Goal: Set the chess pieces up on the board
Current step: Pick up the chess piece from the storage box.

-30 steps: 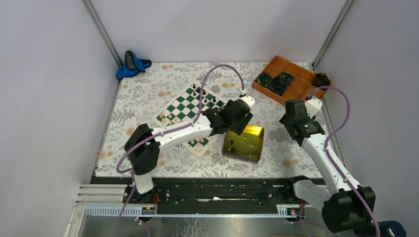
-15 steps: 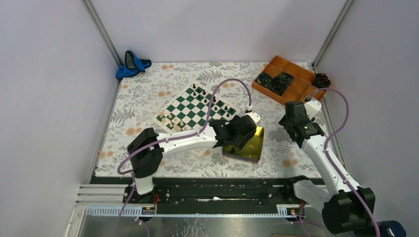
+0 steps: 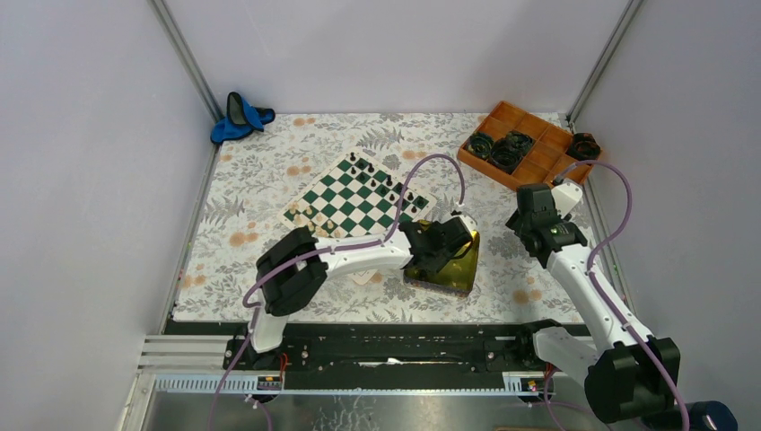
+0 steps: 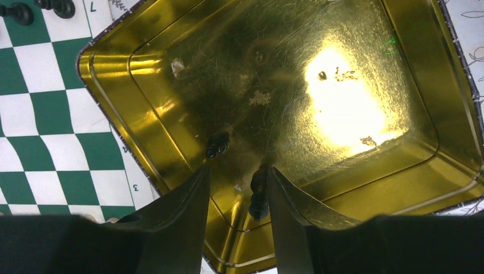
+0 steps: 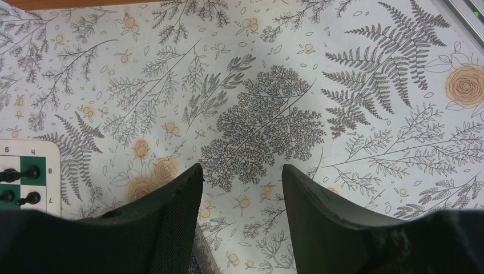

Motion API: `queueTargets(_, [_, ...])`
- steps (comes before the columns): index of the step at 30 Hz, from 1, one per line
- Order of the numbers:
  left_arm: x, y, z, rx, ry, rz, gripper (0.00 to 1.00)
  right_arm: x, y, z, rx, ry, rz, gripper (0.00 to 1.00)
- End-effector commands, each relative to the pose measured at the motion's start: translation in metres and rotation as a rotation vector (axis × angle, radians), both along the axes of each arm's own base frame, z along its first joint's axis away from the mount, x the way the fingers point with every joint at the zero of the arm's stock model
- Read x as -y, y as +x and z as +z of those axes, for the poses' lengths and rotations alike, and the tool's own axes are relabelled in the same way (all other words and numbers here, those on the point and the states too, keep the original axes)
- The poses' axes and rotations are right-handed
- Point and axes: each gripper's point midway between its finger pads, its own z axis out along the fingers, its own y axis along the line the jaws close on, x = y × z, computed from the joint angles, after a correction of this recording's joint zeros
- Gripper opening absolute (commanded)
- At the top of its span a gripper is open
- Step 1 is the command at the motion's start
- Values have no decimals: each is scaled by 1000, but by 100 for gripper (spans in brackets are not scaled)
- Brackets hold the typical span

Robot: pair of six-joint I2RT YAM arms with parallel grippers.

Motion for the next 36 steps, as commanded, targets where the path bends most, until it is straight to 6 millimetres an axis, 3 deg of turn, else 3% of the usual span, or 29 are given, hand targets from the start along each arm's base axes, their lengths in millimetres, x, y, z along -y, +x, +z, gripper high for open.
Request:
queueTargets(1, [9,9,4,18,-1,-15,47,3,8,5,31,-3,-16,60])
queueTargets(16, [-4,29,-10,-19,10,34,45,2,13,1,11,-10,-18,60])
queueTargets(36, [-9,24,-22,-68,15,39,40,3,14,-1,3,-14,-20,60])
